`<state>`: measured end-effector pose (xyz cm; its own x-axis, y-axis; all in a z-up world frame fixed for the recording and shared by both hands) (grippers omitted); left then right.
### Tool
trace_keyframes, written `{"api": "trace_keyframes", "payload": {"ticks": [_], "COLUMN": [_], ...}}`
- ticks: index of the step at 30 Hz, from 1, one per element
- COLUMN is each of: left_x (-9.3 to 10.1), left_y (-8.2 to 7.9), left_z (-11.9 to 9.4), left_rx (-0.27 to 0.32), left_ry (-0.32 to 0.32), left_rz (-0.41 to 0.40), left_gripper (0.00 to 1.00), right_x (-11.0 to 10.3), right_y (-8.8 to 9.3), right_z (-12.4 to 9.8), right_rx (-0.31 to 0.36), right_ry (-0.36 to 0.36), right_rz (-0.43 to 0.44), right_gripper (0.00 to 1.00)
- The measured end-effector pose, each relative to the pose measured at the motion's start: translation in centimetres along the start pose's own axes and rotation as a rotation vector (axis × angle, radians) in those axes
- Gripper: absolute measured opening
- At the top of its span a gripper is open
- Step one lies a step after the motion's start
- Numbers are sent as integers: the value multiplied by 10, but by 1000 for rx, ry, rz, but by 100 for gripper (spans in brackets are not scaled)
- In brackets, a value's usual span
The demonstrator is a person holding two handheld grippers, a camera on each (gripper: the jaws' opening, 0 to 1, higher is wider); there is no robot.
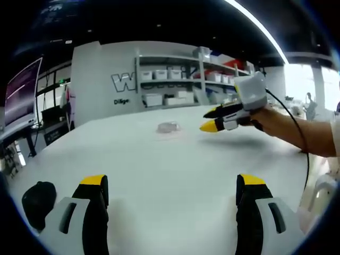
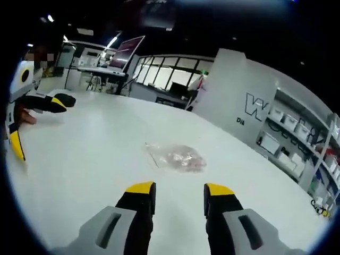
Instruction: Open the resealable bag by pulling the two sides of the seal apart until the entire bag opening is separated and visibly accessible.
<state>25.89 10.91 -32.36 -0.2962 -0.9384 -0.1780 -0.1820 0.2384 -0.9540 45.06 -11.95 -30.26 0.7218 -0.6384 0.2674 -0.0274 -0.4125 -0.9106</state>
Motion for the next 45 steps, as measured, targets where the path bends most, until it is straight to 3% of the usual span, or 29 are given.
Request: {"api": "trace_keyframes", "payload": {"ticks": [39, 45], "left_x": [-2, -1], "left_y": [2, 2], "left_z": [0, 1], "left_rx": [6, 8], "left_ry": [7, 10], "left_rz": [-20, -23], "left_gripper": [99, 99], "right_x": [12, 3], "right_y": [0, 1], "right_z": [46, 46], "right_rx": [-44, -42], "right_ry": [-17, -21], "right_rz": [-89, -101], "right_gripper": [27, 26]}}
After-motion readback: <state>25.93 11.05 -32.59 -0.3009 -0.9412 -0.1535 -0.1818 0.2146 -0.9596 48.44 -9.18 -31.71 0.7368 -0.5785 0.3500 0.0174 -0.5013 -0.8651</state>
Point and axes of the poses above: the point that each gripper's makers call its tool centre point, and the gripper's own axes: z roughly forward along the fingers, x roughly to its right, y roughly out of its underside, the point moved 10 cm from there along -z, roughly backward along the fingers, and after that the axes turned 7 degrees about z, right-handed, at the moved point
